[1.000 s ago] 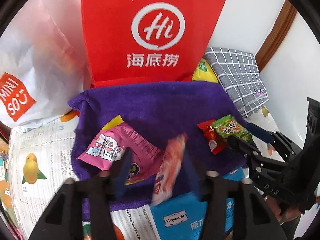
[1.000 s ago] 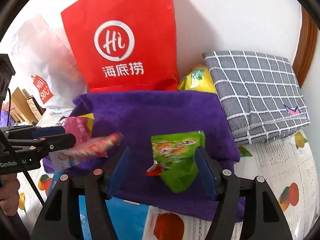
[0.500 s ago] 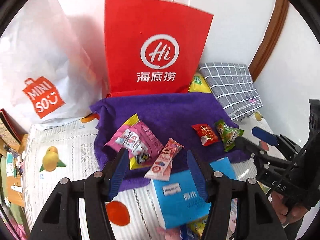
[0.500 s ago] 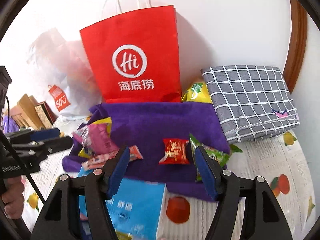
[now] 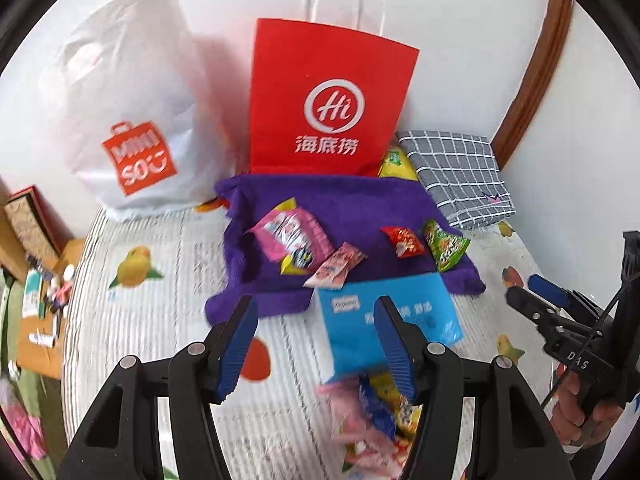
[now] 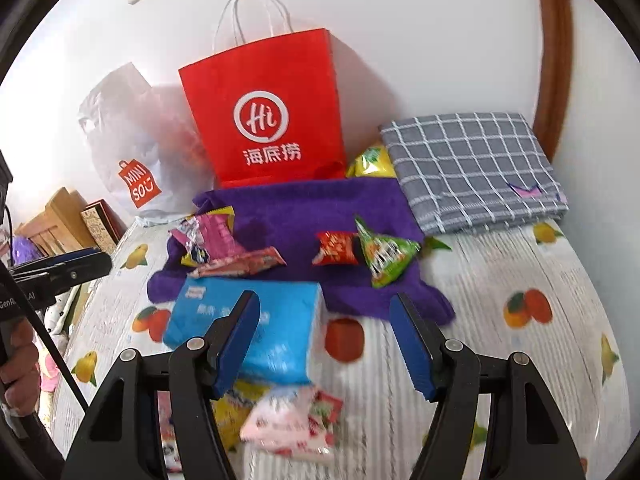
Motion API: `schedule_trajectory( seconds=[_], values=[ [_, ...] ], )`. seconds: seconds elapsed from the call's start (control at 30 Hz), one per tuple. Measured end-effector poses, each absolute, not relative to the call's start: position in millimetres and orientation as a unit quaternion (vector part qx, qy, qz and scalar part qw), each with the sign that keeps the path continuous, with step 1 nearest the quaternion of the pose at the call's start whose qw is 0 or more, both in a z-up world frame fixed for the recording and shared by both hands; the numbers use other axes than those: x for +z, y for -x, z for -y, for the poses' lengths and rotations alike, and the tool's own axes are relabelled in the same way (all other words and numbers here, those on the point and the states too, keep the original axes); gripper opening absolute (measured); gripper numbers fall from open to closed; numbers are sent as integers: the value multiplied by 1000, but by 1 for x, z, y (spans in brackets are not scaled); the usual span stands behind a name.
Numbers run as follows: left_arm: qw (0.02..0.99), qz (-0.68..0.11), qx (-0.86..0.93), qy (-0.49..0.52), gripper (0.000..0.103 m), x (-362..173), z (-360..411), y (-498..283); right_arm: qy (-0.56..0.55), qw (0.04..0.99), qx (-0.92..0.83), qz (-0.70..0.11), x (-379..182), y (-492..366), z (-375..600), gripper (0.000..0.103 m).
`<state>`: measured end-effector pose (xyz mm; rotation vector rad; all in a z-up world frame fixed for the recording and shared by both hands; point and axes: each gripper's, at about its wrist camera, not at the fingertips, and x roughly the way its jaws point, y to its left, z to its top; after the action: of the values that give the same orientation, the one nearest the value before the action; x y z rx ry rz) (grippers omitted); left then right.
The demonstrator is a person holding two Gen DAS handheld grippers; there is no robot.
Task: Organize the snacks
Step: 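Move both grippers back toward the snack pile beside the tissue pack, then grasp the pink snack bag with the left gripper while the right grasps a pale pink candy packet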
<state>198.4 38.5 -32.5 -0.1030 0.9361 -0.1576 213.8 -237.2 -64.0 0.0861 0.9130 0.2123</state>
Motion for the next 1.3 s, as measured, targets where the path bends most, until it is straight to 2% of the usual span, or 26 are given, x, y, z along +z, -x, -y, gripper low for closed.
schedule_trajectory(
  seconds=[0.3, 0.73, 0.77, 0.87, 0.97, 1.07, 1.3],
  values=[
    [876, -474, -44, 80, 62, -51, -60, -170, -57, 870, 117, -476, -94, -189, 248, 67],
    [866, -492, -35, 77, 62, -65, -62, -143, -9, 839, 145, -524, -142, -193, 198, 67],
    [866, -493, -35, 77, 62, -65, -62, -142, -2, 836, 138, -531, -146, -196, 195, 64],
    [864, -497, -35, 77, 62, -70, -61, -139, 0, 824, 148, -546, -154, -197, 191, 42],
    [861, -502, -37, 77, 62, -75, -59, -138, 5, 832, 148, -534, -148, -189, 195, 35],
    [859, -504, -39, 78, 62, -79, -55, -136, -7, 839, 159, -520, -135, -178, 207, 23],
    [855, -509, -52, 87, 62, -89, -43, -130, -26, 840, 164, -517, -130, -157, 235, 23]
  ],
)
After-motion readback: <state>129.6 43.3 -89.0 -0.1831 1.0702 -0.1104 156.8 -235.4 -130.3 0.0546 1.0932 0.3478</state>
